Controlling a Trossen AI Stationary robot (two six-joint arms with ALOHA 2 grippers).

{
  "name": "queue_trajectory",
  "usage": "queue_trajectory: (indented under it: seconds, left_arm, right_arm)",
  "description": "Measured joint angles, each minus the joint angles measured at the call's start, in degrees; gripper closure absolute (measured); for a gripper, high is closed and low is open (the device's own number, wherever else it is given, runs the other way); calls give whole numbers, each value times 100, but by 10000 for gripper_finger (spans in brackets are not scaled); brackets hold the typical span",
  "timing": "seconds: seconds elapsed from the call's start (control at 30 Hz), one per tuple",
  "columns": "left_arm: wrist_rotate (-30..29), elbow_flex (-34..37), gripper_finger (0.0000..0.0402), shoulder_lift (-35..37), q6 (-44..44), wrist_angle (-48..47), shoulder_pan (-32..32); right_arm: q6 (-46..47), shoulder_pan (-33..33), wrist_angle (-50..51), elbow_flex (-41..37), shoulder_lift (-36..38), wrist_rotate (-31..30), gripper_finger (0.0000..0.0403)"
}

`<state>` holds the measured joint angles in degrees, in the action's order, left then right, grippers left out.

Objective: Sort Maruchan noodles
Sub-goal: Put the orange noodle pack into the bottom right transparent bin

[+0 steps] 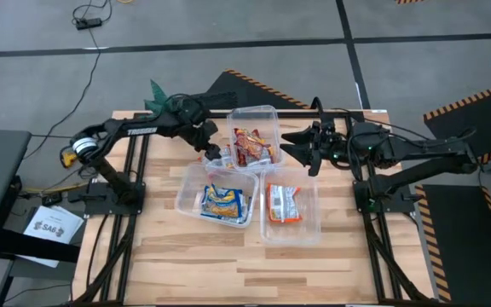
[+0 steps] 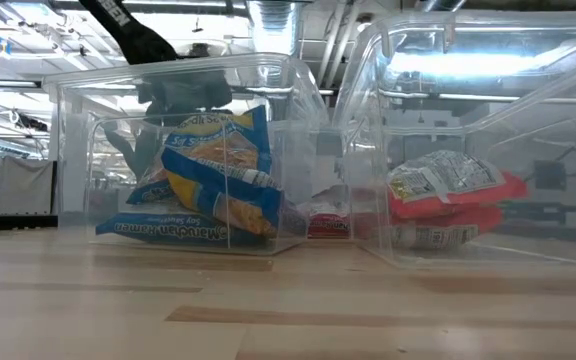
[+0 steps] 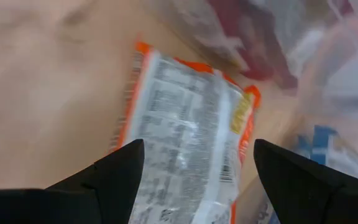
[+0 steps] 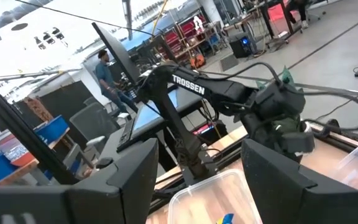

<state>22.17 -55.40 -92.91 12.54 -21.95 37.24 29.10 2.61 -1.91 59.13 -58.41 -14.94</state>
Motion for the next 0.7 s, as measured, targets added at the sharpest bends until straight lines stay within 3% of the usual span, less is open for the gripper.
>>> queue_trajectory:
  seconds: [0.17,0.4,0.53,0.7]
  left_arm:
    - [-70,0,113,-87,-503,8,-132]
    - [-1108,2,127,-96,-931,-98,-235]
    - [-1408,2,186,-96,-1306,-164,-337]
    - [-1401,2,308,-96,-1544,-158,-447]
  right_arm:
    - [0,-11,0,0,0,2,150]
    - [-4,-13,0,0,0,2,150]
    - [-6,-13,-2,0,0,2,150]
    - [-17,-13,-4,0,0,2,150]
